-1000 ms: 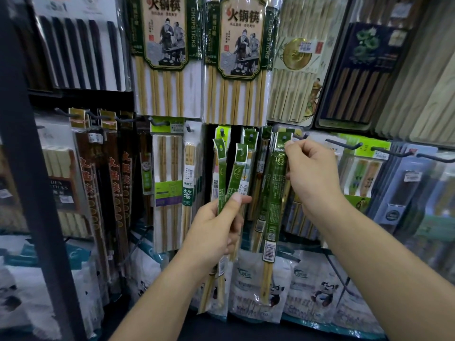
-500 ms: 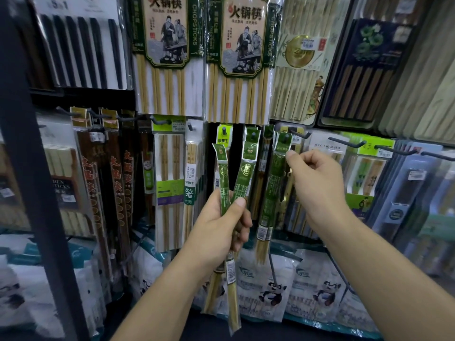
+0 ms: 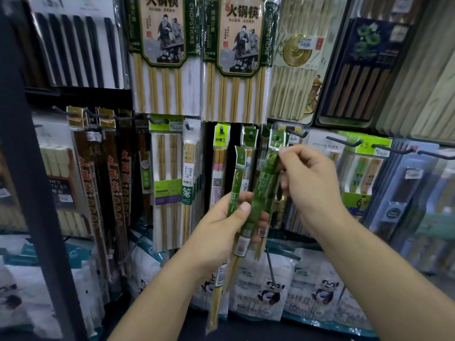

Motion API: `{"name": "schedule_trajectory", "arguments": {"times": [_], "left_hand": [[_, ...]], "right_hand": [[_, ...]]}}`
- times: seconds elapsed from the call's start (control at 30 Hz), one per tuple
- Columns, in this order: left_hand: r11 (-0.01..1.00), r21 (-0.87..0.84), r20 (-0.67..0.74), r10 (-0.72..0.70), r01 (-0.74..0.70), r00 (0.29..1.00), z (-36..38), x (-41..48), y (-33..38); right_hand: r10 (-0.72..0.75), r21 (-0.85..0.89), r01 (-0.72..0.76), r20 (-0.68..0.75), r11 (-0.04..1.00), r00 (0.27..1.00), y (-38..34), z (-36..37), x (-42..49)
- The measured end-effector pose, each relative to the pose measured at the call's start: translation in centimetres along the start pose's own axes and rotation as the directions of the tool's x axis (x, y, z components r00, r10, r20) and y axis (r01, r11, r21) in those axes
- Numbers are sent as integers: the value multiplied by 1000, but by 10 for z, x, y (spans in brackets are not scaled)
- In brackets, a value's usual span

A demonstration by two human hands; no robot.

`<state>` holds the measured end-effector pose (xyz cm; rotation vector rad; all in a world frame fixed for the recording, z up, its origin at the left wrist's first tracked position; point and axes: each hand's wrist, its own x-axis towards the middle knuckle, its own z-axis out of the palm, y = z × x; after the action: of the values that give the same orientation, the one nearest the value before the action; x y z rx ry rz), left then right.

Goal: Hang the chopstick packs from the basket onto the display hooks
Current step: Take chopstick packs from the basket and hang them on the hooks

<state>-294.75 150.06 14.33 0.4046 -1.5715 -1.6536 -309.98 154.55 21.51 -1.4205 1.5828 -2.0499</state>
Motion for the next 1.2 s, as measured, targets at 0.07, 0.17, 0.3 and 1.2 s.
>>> {"name": "schedule_trajectory", "arguments": {"times": [0.07, 0.17, 0.3, 1.2], "left_hand": [[999, 35, -28, -13, 14, 1000, -2, 1, -1], [999, 40, -53, -11, 13, 999, -4, 2, 1], [997, 77, -66, -4, 10, 998, -6, 1, 1], [994, 88, -70, -53, 59, 996, 1, 3, -1]], "right_hand": [[34, 7, -34, -63, 999, 997, 0, -3, 8], [13, -48, -17, -82, 999, 997, 5, -5, 15], [-34, -82, 26, -98, 996, 995, 9, -5, 18], [-15, -76, 8, -89, 997, 996, 12, -7, 3]]}}
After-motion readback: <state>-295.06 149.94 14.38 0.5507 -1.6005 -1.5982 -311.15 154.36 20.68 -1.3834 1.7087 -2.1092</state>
